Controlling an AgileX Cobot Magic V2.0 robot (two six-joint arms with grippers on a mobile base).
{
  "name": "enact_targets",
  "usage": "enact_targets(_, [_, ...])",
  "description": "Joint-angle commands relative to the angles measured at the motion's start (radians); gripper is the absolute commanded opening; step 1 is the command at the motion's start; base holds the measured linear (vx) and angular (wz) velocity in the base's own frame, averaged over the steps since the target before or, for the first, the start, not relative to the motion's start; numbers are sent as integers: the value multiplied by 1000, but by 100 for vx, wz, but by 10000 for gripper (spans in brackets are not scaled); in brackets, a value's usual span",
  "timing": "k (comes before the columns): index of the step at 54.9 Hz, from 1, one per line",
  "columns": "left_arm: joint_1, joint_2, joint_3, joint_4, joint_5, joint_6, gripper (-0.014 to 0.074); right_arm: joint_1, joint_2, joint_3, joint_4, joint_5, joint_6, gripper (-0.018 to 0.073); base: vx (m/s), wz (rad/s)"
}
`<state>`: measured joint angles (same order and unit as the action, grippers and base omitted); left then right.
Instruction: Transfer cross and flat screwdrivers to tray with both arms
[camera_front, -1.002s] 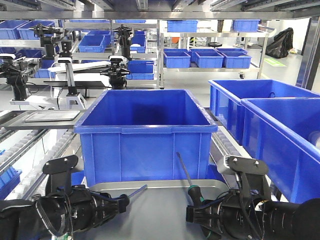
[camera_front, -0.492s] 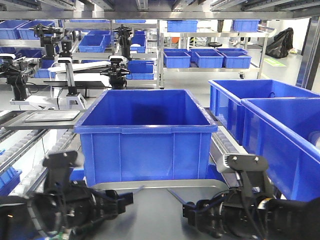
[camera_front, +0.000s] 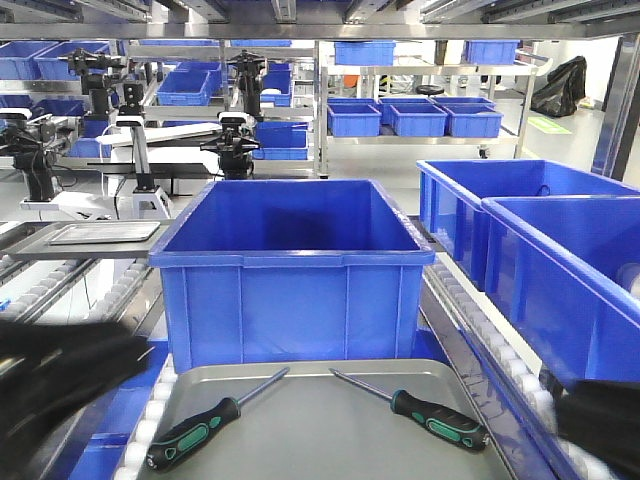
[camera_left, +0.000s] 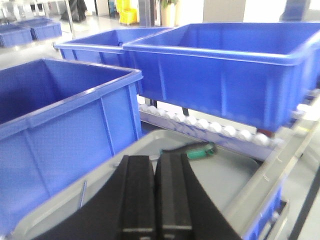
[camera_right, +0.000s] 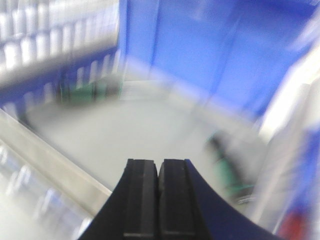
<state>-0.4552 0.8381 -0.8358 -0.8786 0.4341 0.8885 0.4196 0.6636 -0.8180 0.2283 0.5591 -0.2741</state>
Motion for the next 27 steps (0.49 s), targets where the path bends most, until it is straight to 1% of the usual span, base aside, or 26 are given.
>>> enact_targets(1, [-2,-94,39,149,8,-151,1,-4,-124,33,-45,-60,56,-9,0,0])
enact_targets(5, [-2,-177,115,258,22,-265,1,-4,-230,106,-69,-56,90,-8,0,0])
enact_targets(7, [-2,-216,165,290,18,-312,3,-4,-293,151,-78,-56,96,-8,0,0])
enact_targets(9, [-2,-251,198,312,7,-334,3,-4,-341,180,-85,-57,103,-8,0,0])
enact_targets(12, [-2,-292,244,325,-13,-335,3,-4,-392,219,-90,-57,114,-8,0,0])
enact_targets(17, [-2,-347,281,325,-50,-326,3,-4,-446,256,-94,-57,114,-8,0,0])
enact_targets(27, [-2,-366,280,324,-40,-330,3,-4,-471,271,-84,-14,114,-8,0,0])
